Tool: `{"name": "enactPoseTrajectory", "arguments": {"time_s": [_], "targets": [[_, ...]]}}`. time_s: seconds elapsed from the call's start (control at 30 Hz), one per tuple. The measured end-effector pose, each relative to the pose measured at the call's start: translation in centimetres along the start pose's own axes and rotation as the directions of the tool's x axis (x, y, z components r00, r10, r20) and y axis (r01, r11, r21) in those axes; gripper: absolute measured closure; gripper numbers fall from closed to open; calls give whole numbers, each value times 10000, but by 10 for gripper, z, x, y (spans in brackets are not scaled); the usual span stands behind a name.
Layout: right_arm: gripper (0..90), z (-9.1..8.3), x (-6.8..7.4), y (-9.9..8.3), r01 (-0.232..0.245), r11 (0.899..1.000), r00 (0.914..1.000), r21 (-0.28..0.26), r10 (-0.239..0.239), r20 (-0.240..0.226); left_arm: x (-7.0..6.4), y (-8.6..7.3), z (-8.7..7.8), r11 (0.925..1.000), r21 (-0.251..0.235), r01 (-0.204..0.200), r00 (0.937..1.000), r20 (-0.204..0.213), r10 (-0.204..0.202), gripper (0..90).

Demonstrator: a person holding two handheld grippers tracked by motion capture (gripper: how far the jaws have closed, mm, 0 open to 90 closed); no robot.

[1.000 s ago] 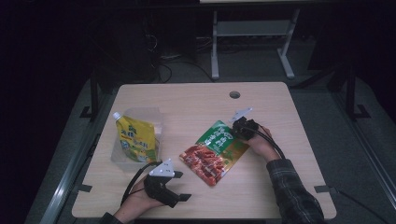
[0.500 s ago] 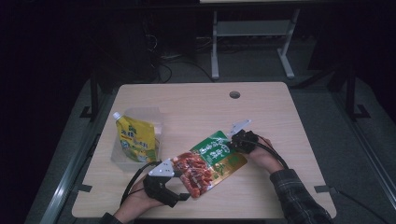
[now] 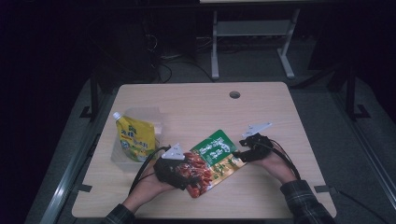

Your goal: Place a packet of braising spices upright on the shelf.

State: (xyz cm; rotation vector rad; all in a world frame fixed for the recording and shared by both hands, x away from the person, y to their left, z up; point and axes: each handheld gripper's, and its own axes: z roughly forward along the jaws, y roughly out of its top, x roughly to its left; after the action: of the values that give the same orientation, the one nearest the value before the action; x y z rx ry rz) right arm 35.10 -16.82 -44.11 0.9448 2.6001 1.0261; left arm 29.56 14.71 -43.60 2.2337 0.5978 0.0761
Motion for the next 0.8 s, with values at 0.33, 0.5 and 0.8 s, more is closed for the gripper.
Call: {"name": "enactPoseTrajectory", "arguments": {"time_s": [0.33,0.5,0.8], "targets": [[269,-22,22,-33,147,9999,9995,42,-146,-274,20,19,32,9983,577,120,9968,-796,-74,135],[253,-28,27,-42,141,9999,9991,1,-140,-389,30,23,43,9959,847,310,9937,-1098,-216,135],[237,-30,26,-43,128,9996,9988,-246,-139,-465,48,24,60,9923,897,858,9861,-1496,-718,132]]}}
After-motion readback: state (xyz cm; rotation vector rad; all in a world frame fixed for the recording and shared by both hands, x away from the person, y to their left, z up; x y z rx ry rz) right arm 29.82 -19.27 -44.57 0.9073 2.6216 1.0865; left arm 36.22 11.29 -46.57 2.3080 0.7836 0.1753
